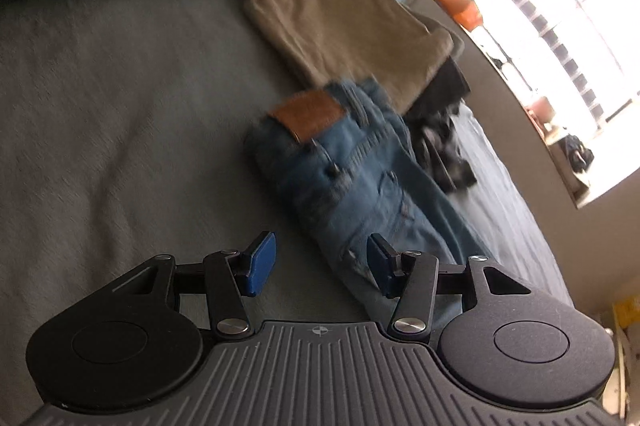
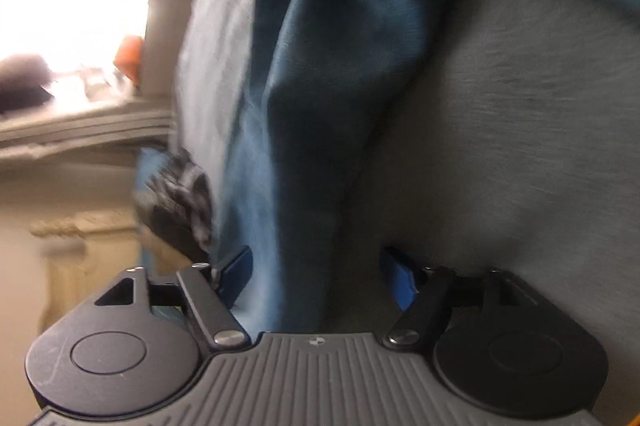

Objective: Fold clothes

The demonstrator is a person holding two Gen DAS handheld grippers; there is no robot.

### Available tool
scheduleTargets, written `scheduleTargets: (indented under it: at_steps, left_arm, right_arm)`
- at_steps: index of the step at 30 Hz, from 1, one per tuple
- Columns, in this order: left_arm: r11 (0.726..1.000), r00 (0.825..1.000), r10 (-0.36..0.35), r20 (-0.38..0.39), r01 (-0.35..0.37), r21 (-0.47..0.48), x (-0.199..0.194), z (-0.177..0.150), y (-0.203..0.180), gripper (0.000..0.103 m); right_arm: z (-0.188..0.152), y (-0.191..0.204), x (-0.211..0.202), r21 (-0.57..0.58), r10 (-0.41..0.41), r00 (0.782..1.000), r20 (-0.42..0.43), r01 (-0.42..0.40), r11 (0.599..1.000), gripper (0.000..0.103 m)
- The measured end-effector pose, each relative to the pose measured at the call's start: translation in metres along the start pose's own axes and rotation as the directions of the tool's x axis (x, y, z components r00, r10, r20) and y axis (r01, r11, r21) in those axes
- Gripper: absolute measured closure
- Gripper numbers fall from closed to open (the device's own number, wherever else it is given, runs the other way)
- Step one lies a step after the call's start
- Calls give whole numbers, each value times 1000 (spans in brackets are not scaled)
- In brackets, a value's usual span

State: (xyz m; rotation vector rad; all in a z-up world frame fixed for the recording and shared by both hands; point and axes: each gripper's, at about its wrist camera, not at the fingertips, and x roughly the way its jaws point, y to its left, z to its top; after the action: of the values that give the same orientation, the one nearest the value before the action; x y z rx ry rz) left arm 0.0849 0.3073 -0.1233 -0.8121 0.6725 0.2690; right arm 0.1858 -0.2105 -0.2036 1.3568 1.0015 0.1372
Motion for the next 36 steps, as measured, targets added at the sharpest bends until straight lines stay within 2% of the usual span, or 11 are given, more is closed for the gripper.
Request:
scheduleTargets:
  at_steps: [4,8,14,19,21,23,26,29,31,34,36]
  left_arm:
    - [1000,1000,-8,-14,8,-14,16,-9,3,53]
    - [996,1000,-28,14,29,-81,33,-13,11,53]
    - [975,987,-123,99,138,-173,53,-8,22,52]
    - [980,983,-119,137,139,-146,66,-5,14,49]
    - [983,982,-115,153,135,-126,68,-8,9,41]
    - [986,980,-110,167,129,-105,68,-11,4,38]
    - [990,981,-93,173,109,-86,68,-13,1,42]
    - [993,985,-57,163,73,-94,65,-12,0,57]
    - [994,986,-57,158,70,-80,64,-14,-1,60]
    - [996,987,-64,149,73,-51,64,-17,-2,60]
    - [993,987,-86,136,97,-75,64,-16,3,59]
  right_arm:
    - [3,10,15,-14,48,998,46,-48,999,17]
    - [5,13,21,-22,74,994,76,-72,997,18]
    - [9,15,26,-35,73,994,83,-70,997,18]
    - [13,19,33,-57,77,993,89,-72,996,18]
    - [14,20,36,-65,83,992,93,-78,995,18]
    - [14,22,41,-78,91,991,100,-84,993,22]
    - [17,16,42,-68,93,989,113,-86,994,41]
    - [20,8,44,-40,90,988,123,-86,996,67]
    - [21,3,45,-23,89,989,121,-87,996,86]
    - [23,-2,45,-12,97,989,115,-96,995,88]
    - [24,-2,46,-3,97,989,111,-97,995,88]
